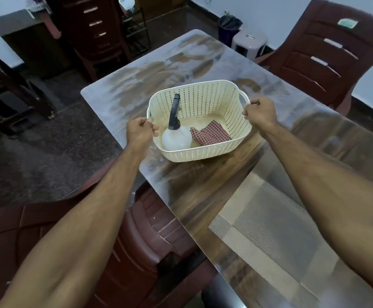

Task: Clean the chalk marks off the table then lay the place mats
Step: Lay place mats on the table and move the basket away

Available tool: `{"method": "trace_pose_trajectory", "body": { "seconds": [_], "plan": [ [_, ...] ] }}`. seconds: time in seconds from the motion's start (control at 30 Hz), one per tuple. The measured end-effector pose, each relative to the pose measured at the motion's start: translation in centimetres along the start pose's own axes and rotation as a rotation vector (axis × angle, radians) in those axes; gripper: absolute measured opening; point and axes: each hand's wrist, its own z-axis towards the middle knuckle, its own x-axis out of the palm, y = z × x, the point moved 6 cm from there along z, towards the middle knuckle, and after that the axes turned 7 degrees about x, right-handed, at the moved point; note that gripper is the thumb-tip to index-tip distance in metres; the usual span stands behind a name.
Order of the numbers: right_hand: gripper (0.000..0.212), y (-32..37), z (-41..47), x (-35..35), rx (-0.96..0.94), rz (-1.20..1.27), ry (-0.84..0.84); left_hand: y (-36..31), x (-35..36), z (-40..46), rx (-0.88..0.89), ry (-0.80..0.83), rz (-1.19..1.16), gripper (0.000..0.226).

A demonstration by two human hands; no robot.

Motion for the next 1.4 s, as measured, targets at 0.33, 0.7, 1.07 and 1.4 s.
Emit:
{"method": "trace_pose_trajectory", "body": {
  "seconds": [0.33,0.7,1.07,1.4],
  "plan": [
    [0.023,-8.9,-8.7,-12.9,0.096,0.244,-0.051,-5.5,4.8,-9.9,0.139,0.227,0.059,0.019],
    [0.025,-27.9,-20.5,-32.1,0.298,0.38,-0.33,-6.8,20.3,-28.4,0.234,0.598,0.145,0.015],
    [0.017,-43.7,-32.6,-49.3,0.474,0.429,-0.682,-6.5,34.8,-49.0,0.296,0.983,0.208,0.016],
    [0.024,-55.9,-38.1,-56.3,0.583,0.36,-0.851,-0.6,42.8,-61.0,0.244,1.139,0.311,0.013]
  ]
}}
